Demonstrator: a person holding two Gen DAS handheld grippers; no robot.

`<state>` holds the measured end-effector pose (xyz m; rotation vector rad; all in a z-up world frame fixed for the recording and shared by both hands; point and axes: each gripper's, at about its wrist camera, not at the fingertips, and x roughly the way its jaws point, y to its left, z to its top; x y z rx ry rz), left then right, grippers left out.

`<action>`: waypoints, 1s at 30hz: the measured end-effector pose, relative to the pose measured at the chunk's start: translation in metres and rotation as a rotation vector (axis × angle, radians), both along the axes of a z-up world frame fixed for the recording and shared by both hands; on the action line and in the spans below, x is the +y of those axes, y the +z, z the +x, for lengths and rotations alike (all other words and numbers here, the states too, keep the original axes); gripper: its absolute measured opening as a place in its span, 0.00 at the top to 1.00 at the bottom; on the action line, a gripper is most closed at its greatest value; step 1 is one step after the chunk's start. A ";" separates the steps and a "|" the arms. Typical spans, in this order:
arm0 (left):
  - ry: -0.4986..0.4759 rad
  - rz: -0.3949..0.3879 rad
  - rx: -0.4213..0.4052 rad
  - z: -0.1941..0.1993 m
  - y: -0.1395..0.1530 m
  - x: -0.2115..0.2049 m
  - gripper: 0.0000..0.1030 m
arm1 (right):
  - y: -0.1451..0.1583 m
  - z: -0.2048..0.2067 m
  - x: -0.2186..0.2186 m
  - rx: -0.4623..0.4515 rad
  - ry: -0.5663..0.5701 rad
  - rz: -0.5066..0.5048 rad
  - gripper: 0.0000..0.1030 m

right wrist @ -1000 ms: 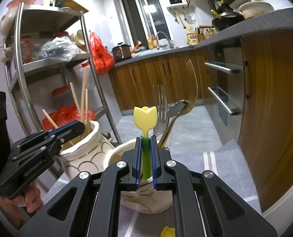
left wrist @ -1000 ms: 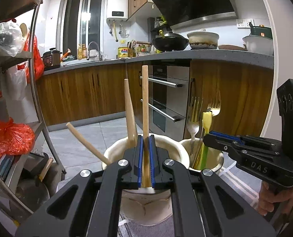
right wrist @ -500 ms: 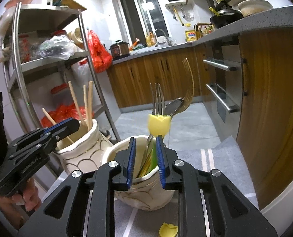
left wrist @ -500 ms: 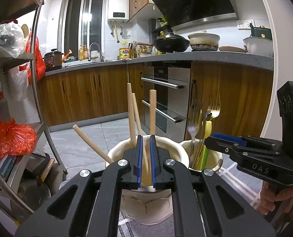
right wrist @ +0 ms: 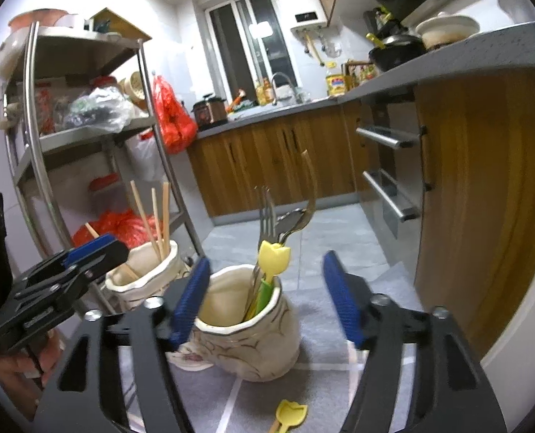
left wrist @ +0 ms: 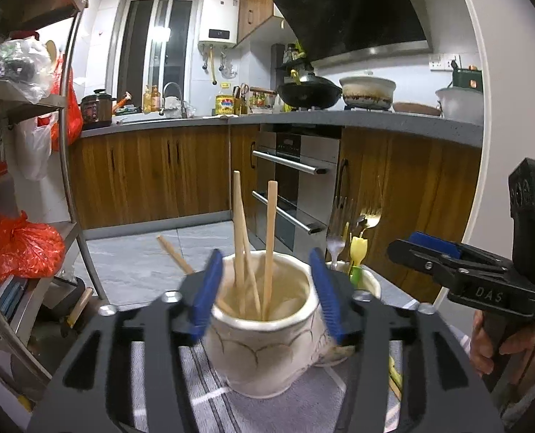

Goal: Organize utensils
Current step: 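Withdraw both open tools from the holder back toward the remaining yellow spoon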

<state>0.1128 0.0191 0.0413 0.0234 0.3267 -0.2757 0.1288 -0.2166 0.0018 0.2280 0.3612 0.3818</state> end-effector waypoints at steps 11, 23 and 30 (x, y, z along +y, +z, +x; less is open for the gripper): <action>0.006 -0.030 -0.035 -0.033 0.014 0.006 0.09 | 0.014 -0.034 -0.022 -0.057 -0.047 -0.009 0.05; 0.010 -0.022 -0.008 -0.056 0.010 0.006 0.06 | 0.009 -0.053 -0.025 -0.029 -0.109 -0.094 0.05; 0.027 -0.015 0.025 -0.066 0.003 0.015 0.06 | 0.000 -0.062 -0.030 0.011 -0.115 -0.117 0.05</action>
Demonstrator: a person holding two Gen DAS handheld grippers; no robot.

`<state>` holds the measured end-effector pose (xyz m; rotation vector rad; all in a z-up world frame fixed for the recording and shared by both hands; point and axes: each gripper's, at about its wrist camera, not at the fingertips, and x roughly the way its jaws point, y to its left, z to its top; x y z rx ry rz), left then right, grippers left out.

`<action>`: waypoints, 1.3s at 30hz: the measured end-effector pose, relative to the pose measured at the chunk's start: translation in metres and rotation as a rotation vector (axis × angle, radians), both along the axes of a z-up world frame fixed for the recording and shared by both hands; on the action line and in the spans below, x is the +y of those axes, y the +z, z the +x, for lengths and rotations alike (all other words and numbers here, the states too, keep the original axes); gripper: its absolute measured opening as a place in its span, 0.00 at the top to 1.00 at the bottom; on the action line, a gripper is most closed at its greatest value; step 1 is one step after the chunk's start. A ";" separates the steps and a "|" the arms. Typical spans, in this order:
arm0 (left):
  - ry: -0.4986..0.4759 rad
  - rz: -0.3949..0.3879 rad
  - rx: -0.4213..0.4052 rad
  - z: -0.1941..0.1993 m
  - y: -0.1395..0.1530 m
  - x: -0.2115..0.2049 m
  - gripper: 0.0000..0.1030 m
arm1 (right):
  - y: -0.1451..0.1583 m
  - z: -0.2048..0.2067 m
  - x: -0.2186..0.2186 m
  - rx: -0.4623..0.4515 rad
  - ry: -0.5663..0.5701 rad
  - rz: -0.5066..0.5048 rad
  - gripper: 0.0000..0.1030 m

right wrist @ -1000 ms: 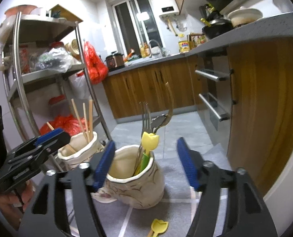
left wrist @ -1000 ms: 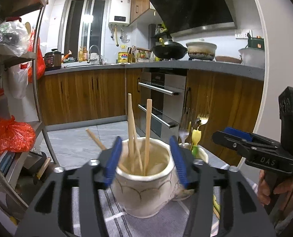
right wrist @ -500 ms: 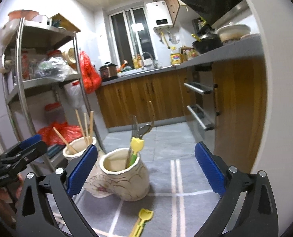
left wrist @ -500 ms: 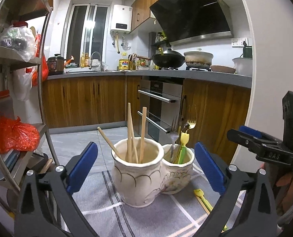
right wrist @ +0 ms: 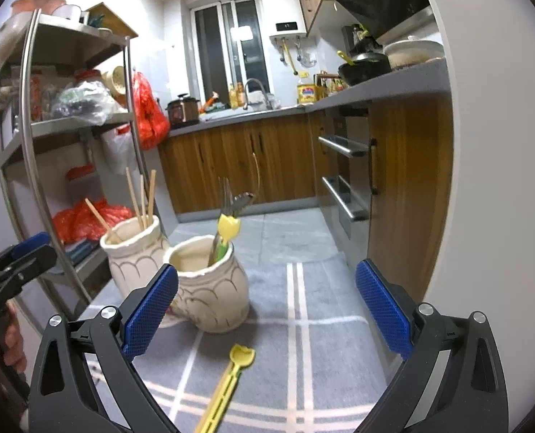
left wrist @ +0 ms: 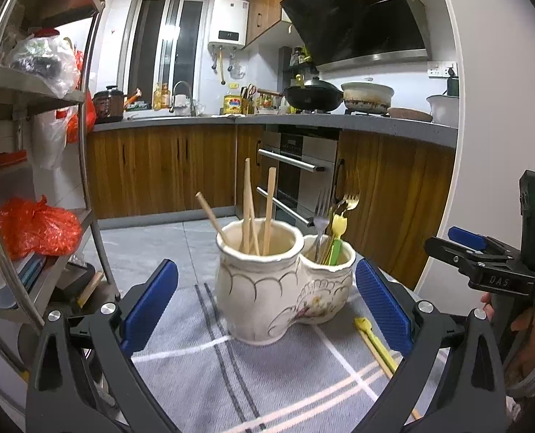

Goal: Organize utensils
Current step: 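Withdraw both open tools from the holder back toward the remaining yellow spoon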

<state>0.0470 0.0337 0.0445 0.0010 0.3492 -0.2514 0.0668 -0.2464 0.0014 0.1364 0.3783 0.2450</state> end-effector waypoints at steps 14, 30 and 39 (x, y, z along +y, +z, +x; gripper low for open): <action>0.033 0.053 0.124 -0.004 -0.039 0.008 0.06 | -0.035 -0.002 -0.001 0.156 -0.022 -0.096 0.05; -0.013 0.102 0.232 0.002 -0.070 -0.006 0.06 | -0.072 0.003 0.029 0.321 0.045 -0.187 0.05; 0.002 0.110 0.264 0.007 -0.076 -0.007 0.06 | -0.073 0.006 0.031 0.341 0.046 -0.192 0.05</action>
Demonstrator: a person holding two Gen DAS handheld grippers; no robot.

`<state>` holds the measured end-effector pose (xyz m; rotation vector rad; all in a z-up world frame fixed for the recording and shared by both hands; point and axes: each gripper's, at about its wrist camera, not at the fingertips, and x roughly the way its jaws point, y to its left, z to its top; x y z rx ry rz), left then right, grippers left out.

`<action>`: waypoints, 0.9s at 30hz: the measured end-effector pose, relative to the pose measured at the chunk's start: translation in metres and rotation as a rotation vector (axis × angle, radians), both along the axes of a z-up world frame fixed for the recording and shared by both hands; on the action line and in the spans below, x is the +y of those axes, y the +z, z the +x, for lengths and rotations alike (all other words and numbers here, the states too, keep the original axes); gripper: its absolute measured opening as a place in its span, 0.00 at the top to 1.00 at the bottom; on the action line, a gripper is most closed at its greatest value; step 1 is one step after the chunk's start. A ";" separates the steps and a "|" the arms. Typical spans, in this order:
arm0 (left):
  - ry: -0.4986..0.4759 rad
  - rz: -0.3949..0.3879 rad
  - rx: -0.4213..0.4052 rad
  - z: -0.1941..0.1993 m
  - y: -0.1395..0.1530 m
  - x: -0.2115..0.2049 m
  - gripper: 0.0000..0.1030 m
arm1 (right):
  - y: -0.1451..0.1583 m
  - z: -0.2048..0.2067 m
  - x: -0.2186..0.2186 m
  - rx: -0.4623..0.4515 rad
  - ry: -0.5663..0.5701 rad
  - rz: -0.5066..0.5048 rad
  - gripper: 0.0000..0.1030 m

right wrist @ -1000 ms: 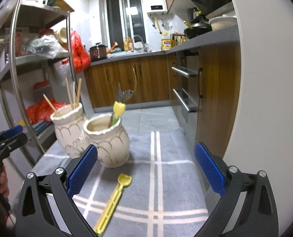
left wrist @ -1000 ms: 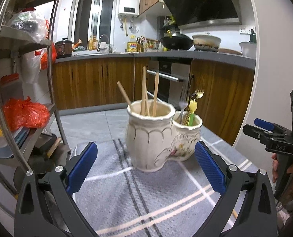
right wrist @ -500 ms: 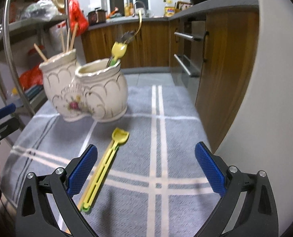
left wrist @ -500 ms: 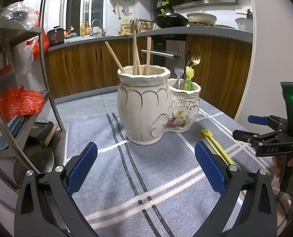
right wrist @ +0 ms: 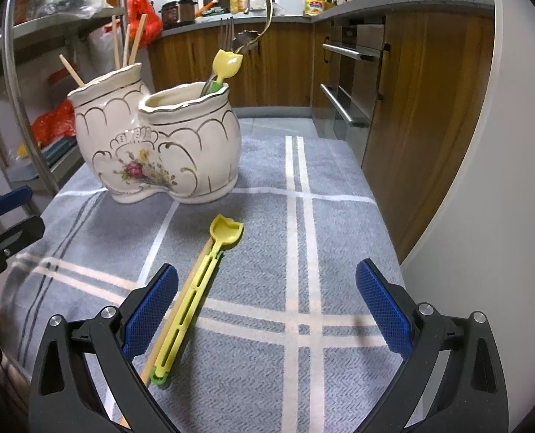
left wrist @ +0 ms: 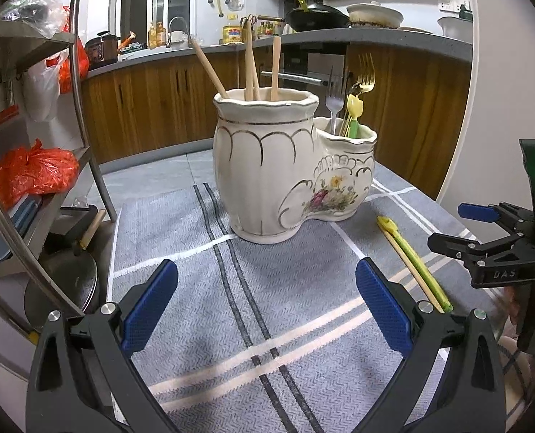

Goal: Organize utensils
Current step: 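Withdraw both open tools from the holder back toward the remaining yellow spoon, then grasp the yellow green-handled spoon with the right tool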

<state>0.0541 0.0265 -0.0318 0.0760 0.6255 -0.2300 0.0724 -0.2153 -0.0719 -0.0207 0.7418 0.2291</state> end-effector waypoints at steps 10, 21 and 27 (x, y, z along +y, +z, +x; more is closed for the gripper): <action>-0.006 -0.003 0.014 0.000 -0.003 -0.004 0.06 | -0.001 0.004 0.003 0.071 0.025 0.066 0.05; -0.025 -0.009 0.020 -0.001 -0.005 -0.007 0.06 | -0.006 0.008 0.016 0.107 0.038 0.068 0.38; -0.026 -0.012 0.027 0.000 -0.007 -0.007 0.06 | -0.011 0.013 0.015 0.161 0.050 0.119 0.69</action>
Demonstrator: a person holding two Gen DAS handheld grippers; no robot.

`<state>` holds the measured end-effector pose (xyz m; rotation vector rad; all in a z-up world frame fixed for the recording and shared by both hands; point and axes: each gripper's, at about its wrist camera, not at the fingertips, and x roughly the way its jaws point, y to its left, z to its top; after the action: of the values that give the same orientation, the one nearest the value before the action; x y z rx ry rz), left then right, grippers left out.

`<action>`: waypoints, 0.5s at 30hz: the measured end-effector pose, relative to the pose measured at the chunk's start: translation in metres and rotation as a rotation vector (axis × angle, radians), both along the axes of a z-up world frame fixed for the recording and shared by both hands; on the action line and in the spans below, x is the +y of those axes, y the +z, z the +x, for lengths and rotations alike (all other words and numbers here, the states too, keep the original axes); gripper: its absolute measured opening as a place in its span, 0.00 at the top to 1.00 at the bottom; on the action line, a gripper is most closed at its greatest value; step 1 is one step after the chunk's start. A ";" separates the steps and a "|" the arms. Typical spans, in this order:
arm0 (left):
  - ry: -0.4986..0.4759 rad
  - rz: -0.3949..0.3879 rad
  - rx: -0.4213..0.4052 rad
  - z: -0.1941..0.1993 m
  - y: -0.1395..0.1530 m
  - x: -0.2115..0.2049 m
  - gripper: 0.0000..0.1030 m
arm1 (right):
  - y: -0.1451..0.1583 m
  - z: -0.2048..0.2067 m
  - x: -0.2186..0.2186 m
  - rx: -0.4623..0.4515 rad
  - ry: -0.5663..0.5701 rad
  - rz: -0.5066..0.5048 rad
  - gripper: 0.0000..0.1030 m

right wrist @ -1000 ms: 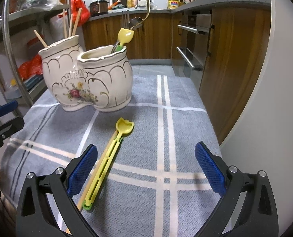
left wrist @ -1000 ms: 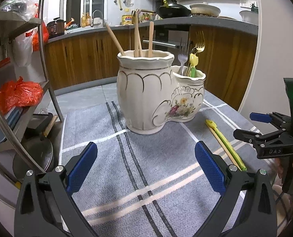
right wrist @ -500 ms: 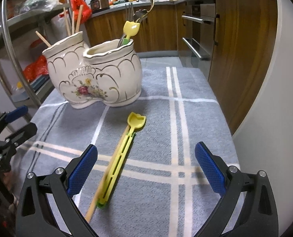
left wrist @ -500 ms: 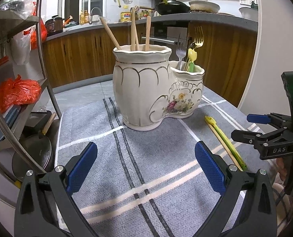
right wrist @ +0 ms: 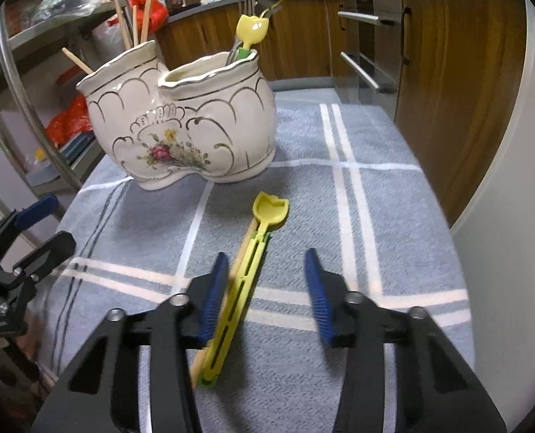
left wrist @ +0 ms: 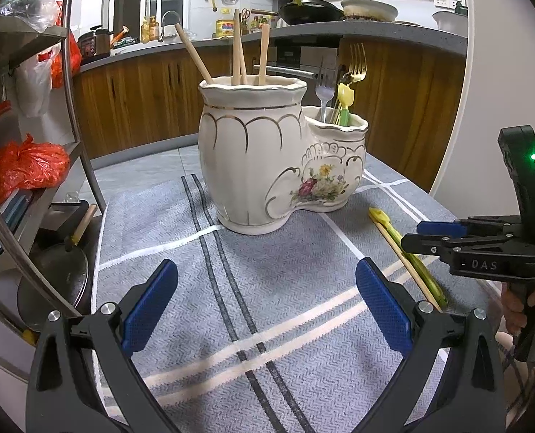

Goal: Organize utensils
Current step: 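Grasp the yellow green-handled spoon with the right tool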

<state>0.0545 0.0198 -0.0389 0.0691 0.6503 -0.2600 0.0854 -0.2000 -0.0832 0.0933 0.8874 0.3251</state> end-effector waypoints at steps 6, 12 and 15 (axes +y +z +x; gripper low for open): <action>-0.006 0.002 -0.001 -0.001 0.000 -0.001 0.06 | 0.002 0.001 0.004 -0.008 -0.004 -0.093 0.81; -0.011 0.001 0.004 -0.001 0.000 -0.003 0.06 | 0.001 0.012 -0.003 0.026 -0.020 -0.071 0.74; -0.020 0.009 0.004 -0.002 -0.001 -0.007 0.06 | 0.001 0.015 0.000 0.023 -0.017 -0.085 0.70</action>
<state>0.0522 0.0128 -0.0396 0.0838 0.6551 -0.2771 0.1005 -0.2001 -0.0821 0.0263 0.9214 0.2706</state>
